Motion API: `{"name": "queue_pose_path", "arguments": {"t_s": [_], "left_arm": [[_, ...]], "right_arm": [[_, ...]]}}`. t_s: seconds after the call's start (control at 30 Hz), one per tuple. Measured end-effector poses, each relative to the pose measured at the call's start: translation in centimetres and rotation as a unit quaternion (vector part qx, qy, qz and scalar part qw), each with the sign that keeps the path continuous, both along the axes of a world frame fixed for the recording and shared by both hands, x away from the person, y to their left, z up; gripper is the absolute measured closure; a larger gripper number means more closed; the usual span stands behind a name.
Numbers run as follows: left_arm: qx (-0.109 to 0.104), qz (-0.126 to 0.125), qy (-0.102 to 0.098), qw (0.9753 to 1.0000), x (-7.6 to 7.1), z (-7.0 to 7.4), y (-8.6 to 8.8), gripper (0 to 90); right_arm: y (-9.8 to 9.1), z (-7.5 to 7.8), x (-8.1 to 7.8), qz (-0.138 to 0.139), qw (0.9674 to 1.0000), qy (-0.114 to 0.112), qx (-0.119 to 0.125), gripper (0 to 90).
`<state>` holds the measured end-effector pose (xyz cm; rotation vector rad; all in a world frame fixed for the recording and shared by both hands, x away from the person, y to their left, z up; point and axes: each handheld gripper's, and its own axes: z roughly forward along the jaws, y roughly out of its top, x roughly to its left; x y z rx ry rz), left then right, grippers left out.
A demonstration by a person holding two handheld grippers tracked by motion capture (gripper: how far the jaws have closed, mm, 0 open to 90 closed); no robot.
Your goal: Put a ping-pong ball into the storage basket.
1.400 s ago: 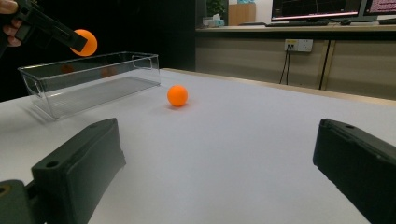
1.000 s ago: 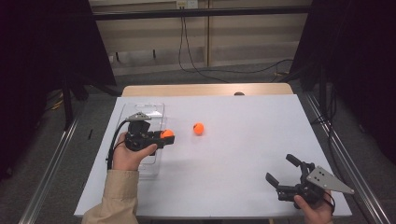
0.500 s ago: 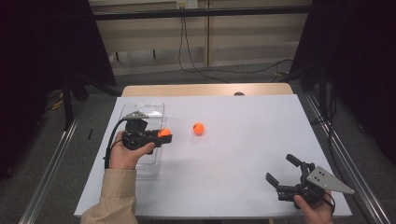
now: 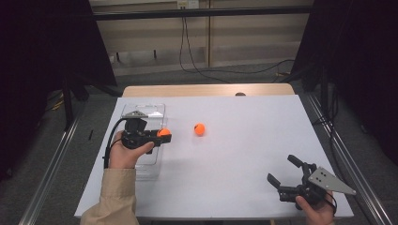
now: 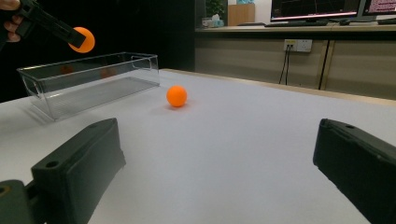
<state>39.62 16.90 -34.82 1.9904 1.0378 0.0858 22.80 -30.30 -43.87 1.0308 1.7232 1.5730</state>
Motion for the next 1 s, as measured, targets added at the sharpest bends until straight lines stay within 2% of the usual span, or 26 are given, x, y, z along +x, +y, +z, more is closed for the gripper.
{"name": "queue_pose_path", "arguments": {"t_s": [0.1, 0.17, 0.23, 1.0], "left_arm": [[-0.005, 0.004, 0.0, 1.0, 0.1, -0.1, 0.0, 50.9], [0.008, 0.007, 0.0, 0.9999, 0.2, -0.2, 0.0, 50.9], [0.012, 0.005, 0.002, 0.9999, 0.2, -0.2, 0.0, 50.9], [0.005, 0.015, 0.0, 0.9999, 0.4, -0.3, 1.5, 50.9]], "right_arm": [[0.0, -0.1, 0.1, -0.001, 1.0, 0.001, 0.002, 0.7], [0.0, 0.0, 0.1, 0.0, 1.0, 0.001, 0.002, 0.7], [0.0, 0.0, 0.0, 0.0, 1.0, 0.0, 0.001, 0.7], [0.1, 0.0, 0.1, 0.001, 1.0, 0.001, 0.002, 0.7]]}}
